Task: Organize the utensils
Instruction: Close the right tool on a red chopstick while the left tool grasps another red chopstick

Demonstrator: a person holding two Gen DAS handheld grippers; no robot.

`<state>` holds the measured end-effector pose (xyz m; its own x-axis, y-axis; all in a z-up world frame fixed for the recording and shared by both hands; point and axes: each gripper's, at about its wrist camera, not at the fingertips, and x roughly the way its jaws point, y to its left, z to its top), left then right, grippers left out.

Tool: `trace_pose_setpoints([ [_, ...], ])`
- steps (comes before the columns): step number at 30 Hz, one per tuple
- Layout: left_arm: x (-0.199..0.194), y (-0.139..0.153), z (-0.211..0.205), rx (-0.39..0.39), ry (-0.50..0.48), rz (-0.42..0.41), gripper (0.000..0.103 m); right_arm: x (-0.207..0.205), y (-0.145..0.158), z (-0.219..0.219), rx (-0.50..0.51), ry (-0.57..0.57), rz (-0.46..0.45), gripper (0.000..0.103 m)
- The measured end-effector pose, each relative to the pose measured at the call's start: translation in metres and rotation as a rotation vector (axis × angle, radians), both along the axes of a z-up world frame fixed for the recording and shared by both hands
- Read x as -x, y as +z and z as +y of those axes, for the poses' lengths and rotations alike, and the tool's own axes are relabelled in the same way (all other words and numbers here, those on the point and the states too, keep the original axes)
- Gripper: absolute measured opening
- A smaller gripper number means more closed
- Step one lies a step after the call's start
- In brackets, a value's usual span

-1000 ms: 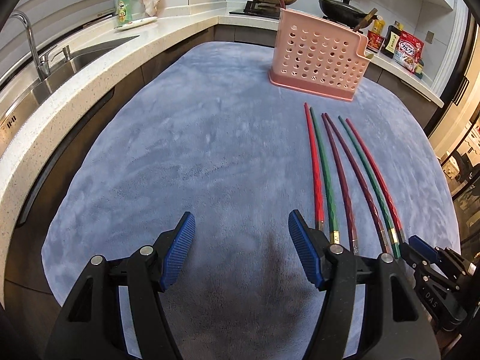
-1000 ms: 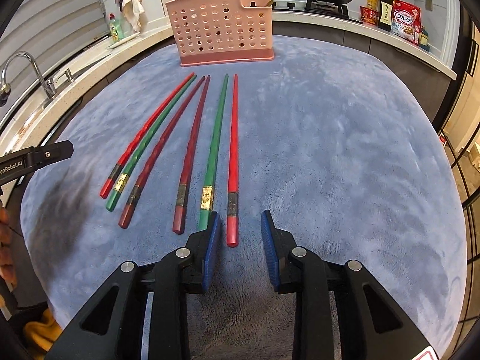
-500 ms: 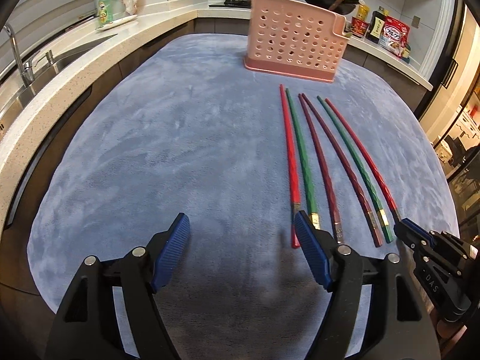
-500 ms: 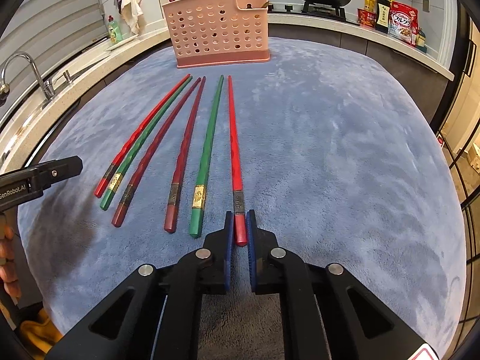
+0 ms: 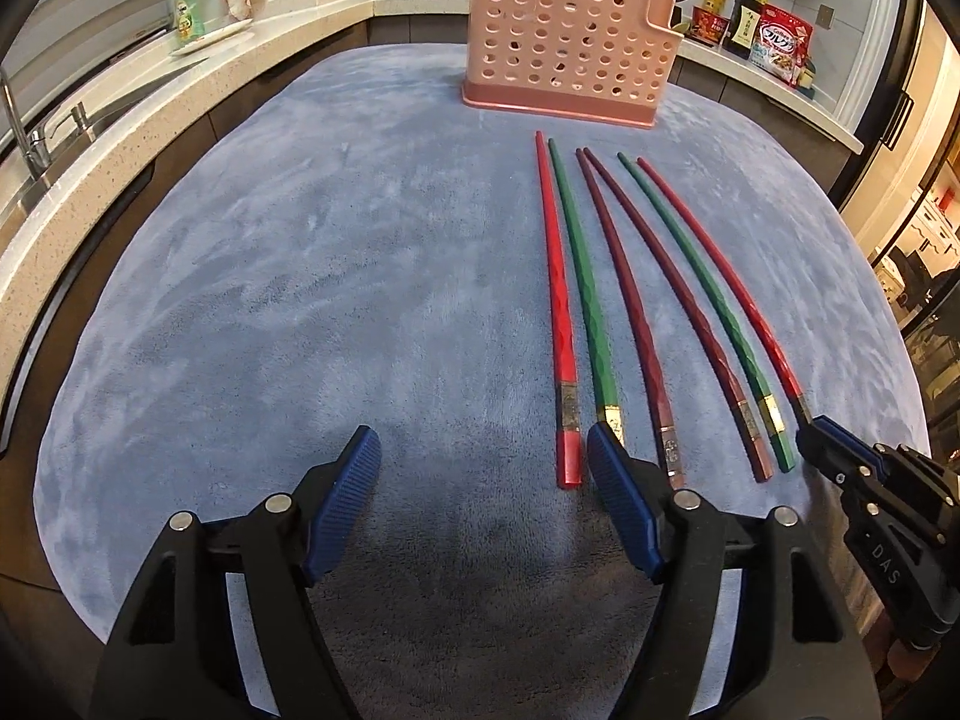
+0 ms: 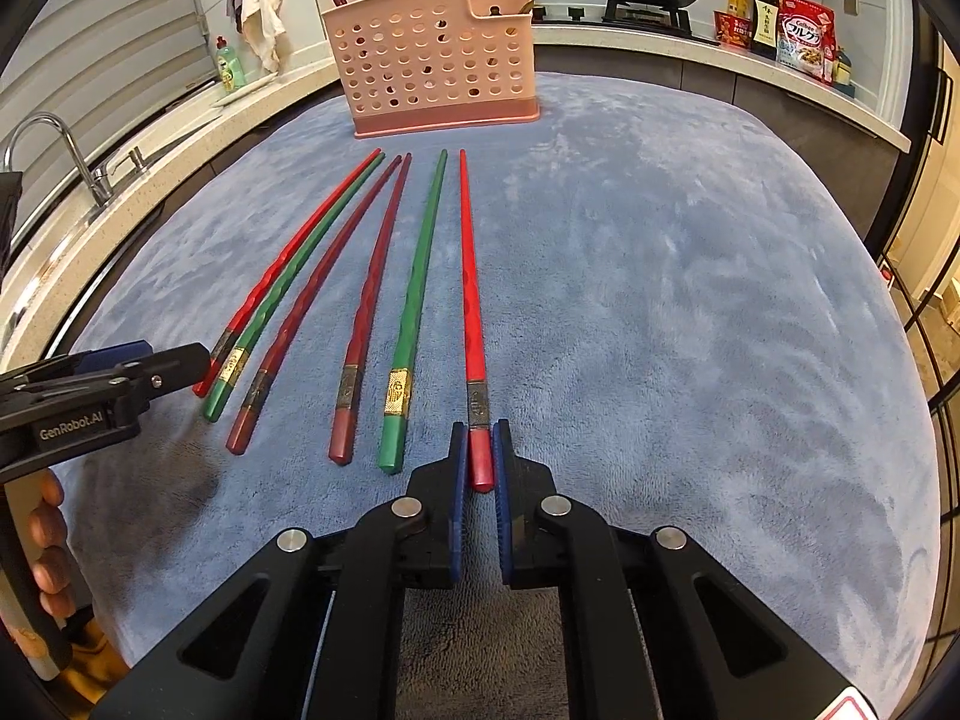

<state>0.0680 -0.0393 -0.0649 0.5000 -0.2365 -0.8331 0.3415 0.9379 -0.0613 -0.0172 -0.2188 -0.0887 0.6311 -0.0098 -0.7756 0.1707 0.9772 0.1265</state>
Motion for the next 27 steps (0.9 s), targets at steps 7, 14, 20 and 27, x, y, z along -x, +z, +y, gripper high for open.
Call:
trace_pose_setpoints([
  [7, 0.0, -0.004, -0.004, -0.03, -0.006, -0.008, 0.06, 0.0, 0.0, 0.0, -0.001, 0.0, 0.0, 0.007],
  [14, -0.001, -0.002, -0.003, -0.021, -0.024, -0.002, 0.026, 0.001, 0.0, -0.001, -0.004, 0.002, -0.001, 0.007],
  [20, -0.002, -0.001, -0.004, -0.016, -0.034, 0.006, 0.01, 0.003, 0.003, 0.0, -0.005, 0.006, -0.002, 0.007],
  [27, 0.0, 0.007, -0.002, -0.028, -0.027, 0.008, 0.01, 0.009, 0.02, -0.002, -0.019, 0.003, -0.026, 0.007],
])
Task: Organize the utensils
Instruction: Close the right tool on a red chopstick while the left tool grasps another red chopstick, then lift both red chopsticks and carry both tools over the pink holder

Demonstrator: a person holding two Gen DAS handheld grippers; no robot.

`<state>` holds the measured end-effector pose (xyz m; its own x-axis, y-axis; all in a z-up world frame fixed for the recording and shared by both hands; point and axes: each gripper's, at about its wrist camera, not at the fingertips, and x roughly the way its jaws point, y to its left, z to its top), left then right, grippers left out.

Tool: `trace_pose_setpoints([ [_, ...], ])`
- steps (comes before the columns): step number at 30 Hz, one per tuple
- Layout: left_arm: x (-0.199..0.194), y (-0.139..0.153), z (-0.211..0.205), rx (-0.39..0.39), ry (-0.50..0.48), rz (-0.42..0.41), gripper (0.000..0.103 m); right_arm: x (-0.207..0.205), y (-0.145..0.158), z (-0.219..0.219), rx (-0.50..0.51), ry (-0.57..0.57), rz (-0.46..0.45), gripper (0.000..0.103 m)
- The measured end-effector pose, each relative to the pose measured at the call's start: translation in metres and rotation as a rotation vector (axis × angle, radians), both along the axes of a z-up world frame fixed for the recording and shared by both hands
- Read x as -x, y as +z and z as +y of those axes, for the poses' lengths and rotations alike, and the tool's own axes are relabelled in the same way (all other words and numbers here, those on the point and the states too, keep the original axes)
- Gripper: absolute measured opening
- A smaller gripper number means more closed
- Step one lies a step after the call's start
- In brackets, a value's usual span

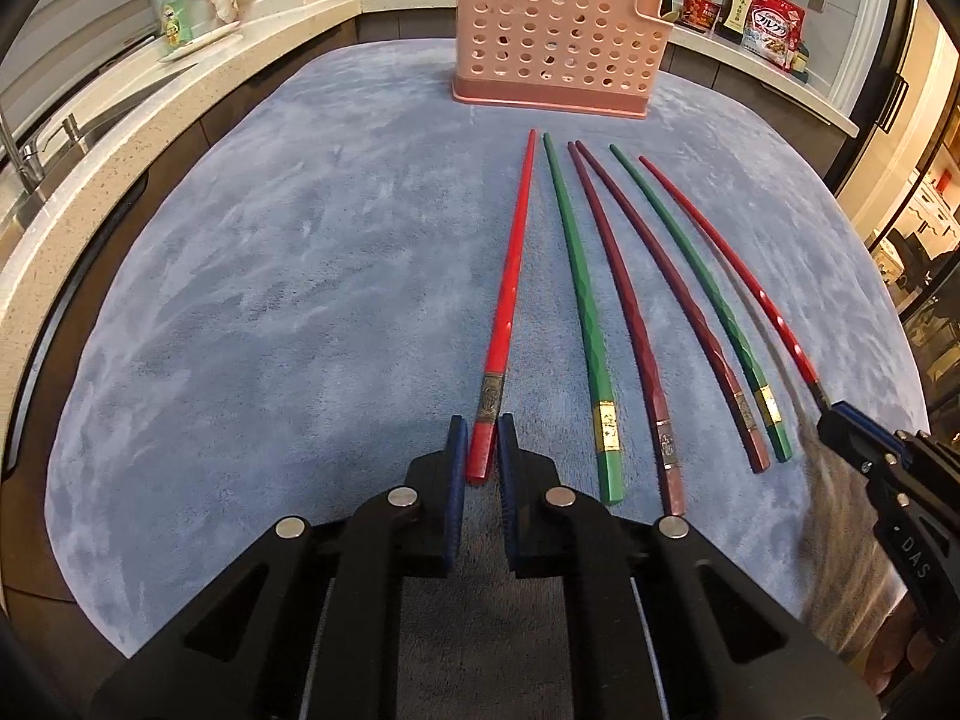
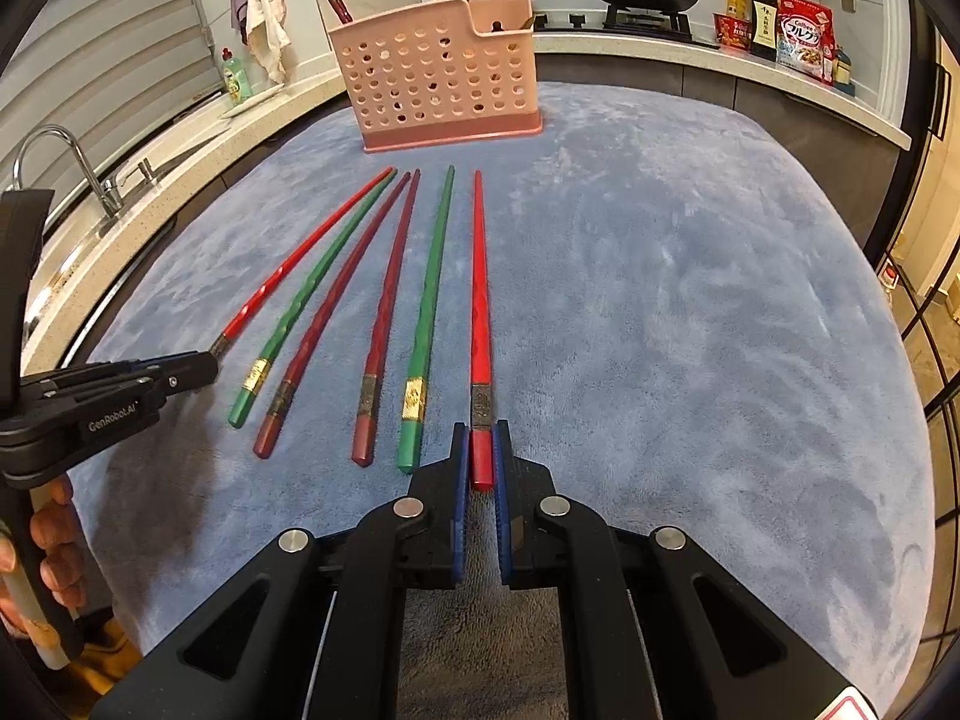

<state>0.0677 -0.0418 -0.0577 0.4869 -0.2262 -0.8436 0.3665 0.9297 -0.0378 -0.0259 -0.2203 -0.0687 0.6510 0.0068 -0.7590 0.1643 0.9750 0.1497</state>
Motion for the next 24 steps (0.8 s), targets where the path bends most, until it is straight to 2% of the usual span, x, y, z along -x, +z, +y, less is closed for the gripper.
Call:
trace_pose_setpoints([
  [8, 0.0, 0.031, 0.004, 0.0, 0.018, -0.03, 0.01, 0.002, 0.049, -0.012, 0.019, -0.036, -0.072, 0.007],
  [14, -0.006, 0.06, 0.008, 0.032, 0.025, -0.054, 0.01, -0.004, 0.086, -0.028, 0.019, -0.068, -0.129, 0.007],
  [24, -0.04, 0.12, 0.012, 0.082, 0.038, -0.137, 0.009, -0.03, 0.154, -0.061, 0.007, -0.111, -0.252, 0.007],
])
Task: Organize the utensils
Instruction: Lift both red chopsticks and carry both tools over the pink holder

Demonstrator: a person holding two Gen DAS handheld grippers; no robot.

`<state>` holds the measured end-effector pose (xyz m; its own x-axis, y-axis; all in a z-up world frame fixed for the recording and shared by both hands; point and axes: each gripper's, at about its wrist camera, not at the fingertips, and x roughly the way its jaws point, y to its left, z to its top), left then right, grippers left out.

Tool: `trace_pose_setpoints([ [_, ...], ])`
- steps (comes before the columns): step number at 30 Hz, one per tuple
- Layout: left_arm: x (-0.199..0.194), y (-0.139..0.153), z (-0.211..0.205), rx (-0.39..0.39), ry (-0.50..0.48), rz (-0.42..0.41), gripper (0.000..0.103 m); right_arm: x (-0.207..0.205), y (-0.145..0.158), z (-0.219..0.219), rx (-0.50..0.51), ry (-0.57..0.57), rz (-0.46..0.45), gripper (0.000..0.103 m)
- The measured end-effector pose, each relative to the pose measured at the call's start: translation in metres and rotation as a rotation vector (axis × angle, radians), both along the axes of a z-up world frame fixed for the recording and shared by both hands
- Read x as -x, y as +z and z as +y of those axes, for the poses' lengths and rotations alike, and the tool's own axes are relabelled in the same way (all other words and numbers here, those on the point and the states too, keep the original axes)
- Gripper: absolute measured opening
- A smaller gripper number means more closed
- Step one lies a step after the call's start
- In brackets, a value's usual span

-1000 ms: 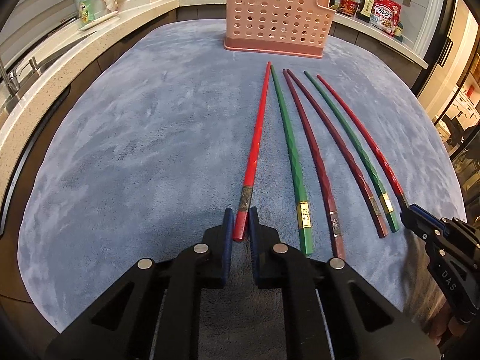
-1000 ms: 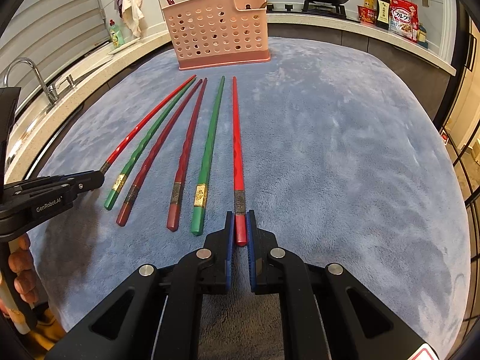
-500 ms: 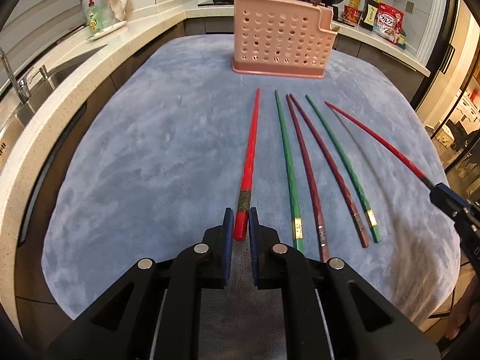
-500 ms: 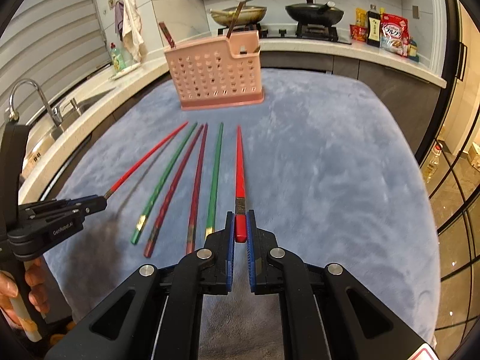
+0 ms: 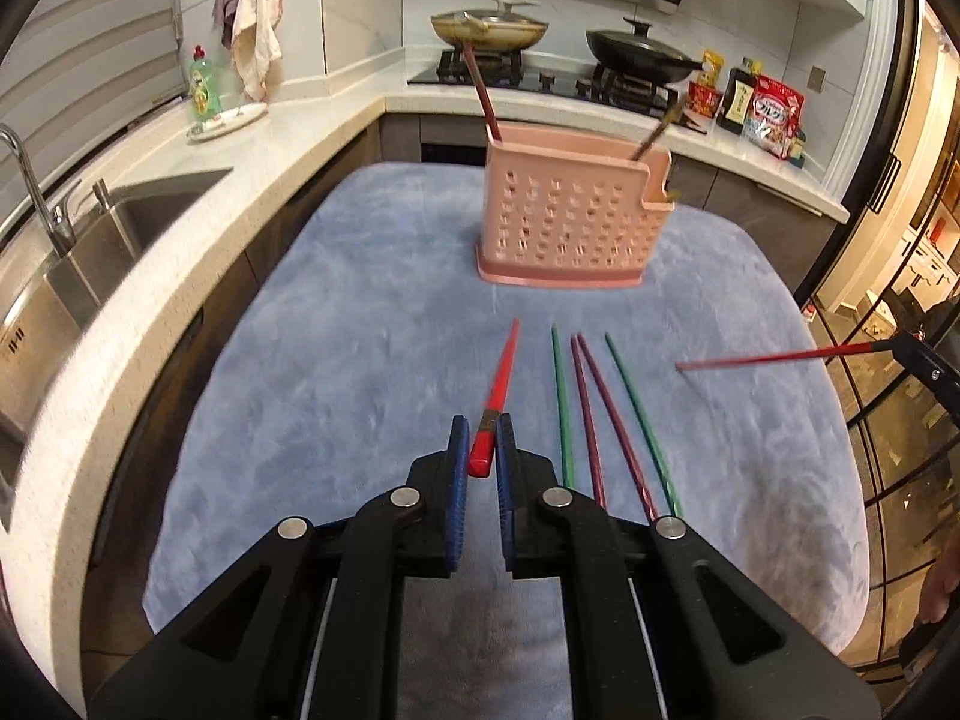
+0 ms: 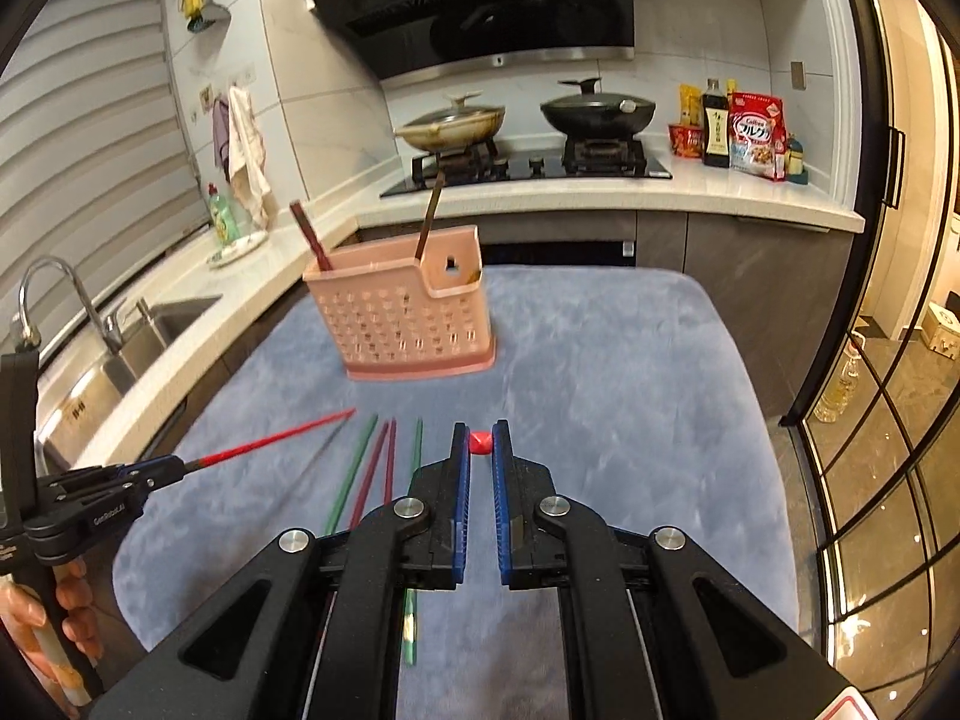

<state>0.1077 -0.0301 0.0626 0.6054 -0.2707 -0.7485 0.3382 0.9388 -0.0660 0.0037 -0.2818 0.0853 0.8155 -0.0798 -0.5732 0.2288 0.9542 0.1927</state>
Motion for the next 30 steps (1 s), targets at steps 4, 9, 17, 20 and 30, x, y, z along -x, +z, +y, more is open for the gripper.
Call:
trace_pose_setpoints([
  [4, -0.02, 0.025, -0.002, 0.025, -0.005, -0.024, 0.008, -0.013, 0.02, -0.012, -0.032, -0.004, -0.031, 0.007],
  [9, -0.04, 0.051, -0.009, 0.03, -0.002, -0.064, 0.008, -0.029, 0.046, -0.022, -0.063, -0.008, -0.08, 0.007],
  [17, -0.065, 0.102, -0.015, 0.062, -0.008, -0.139, 0.007, -0.051, 0.088, -0.026, -0.102, 0.016, -0.185, 0.007],
  [20, -0.076, 0.125, -0.018, 0.083, -0.008, -0.173, 0.007, -0.066, 0.104, -0.025, -0.121, 0.031, -0.224, 0.007],
  [30, -0.114, 0.196, -0.033, 0.129, 0.016, -0.322, 0.007, -0.125, 0.139, -0.024, -0.131, 0.041, -0.299, 0.007],
])
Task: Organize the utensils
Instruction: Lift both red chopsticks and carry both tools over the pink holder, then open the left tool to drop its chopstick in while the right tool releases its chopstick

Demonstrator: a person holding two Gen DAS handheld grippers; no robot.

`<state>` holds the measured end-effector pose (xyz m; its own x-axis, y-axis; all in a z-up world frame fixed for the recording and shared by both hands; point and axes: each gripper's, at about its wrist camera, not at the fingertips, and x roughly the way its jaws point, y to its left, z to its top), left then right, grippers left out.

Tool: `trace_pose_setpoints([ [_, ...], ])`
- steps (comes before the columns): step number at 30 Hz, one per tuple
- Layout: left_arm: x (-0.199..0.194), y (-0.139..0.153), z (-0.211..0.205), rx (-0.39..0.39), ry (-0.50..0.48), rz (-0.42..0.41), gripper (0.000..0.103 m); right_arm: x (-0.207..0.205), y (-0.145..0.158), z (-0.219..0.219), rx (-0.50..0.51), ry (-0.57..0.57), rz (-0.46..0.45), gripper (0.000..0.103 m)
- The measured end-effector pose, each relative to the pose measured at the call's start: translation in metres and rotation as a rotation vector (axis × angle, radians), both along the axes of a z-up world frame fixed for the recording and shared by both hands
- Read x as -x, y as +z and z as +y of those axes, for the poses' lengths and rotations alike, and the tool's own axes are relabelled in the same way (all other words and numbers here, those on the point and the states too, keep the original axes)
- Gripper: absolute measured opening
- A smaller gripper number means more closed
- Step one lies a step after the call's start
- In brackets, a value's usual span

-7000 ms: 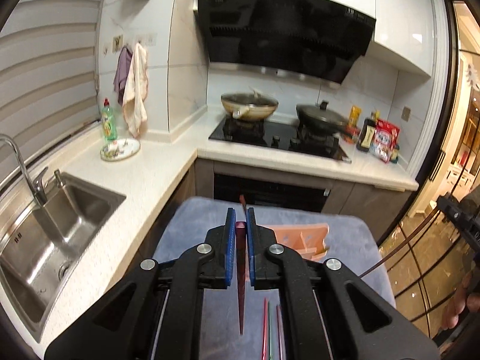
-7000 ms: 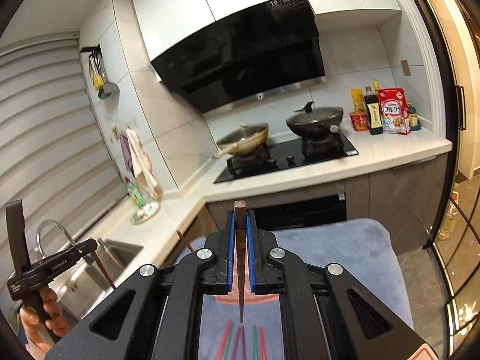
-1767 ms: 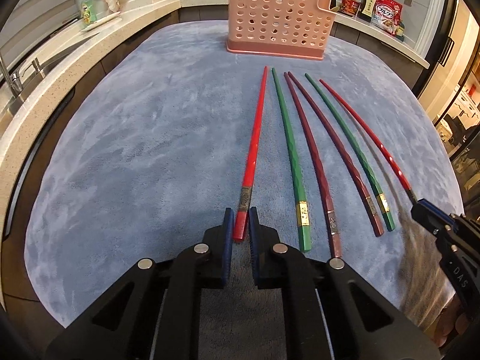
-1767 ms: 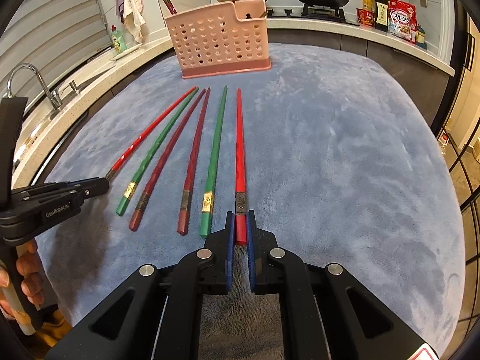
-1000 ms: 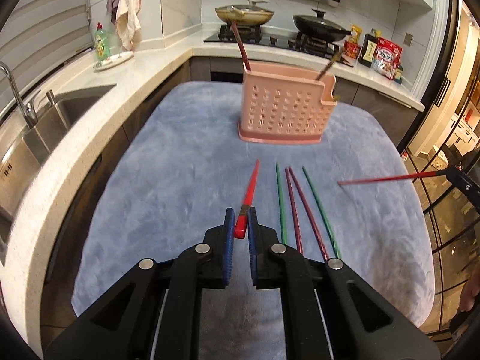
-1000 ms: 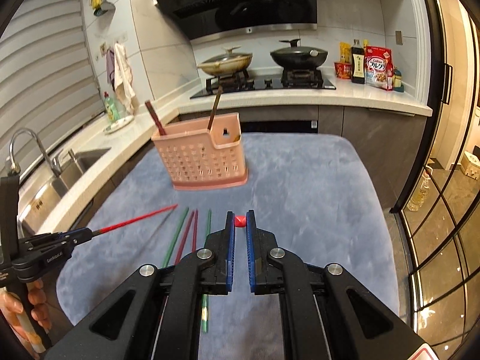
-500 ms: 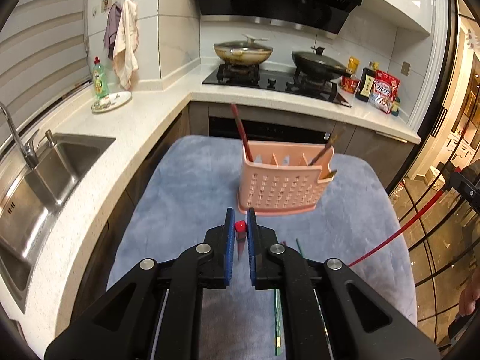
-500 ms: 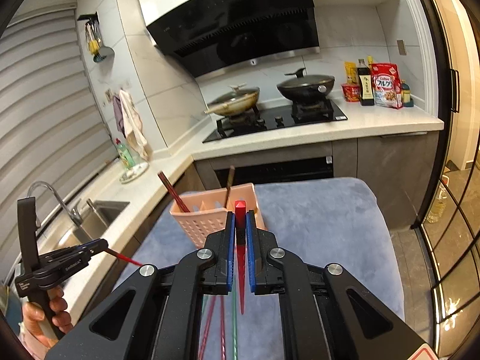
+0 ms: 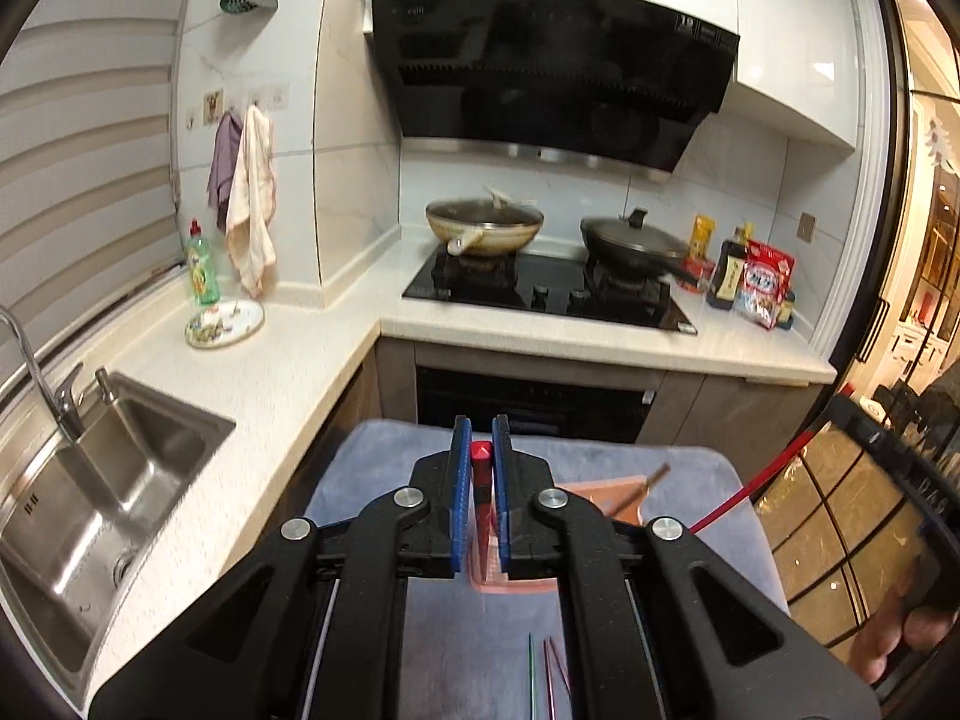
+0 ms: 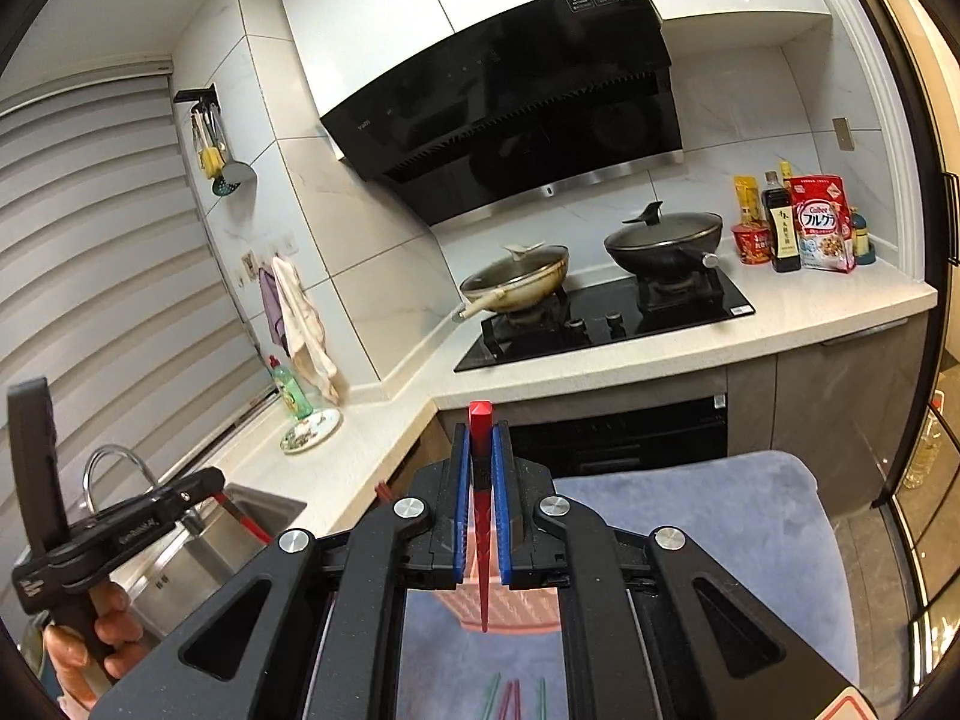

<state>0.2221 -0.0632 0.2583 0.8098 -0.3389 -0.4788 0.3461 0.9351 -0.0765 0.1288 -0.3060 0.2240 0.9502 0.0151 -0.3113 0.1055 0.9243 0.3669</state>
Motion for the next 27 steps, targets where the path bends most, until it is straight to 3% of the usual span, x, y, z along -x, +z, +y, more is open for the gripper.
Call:
trace_pose_setpoints([
  [10, -0.051, 0.028, -0.027, 0.038, 0.006, -0.077, 0.007, -0.061, 0.001, -0.001, 0.015, -0.019, 0.005, 0.007],
  [17, -0.065, 0.02, -0.041, 0.022, 0.002, -0.102, 0.007, -0.089, -0.025, -0.007, 0.012, -0.027, 0.059, 0.007],
  [27, -0.08, -0.011, -0.055, 0.035, -0.033, -0.03, 0.007, -0.104, -0.053, -0.008, 0.02, -0.035, 0.118, 0.007],
])
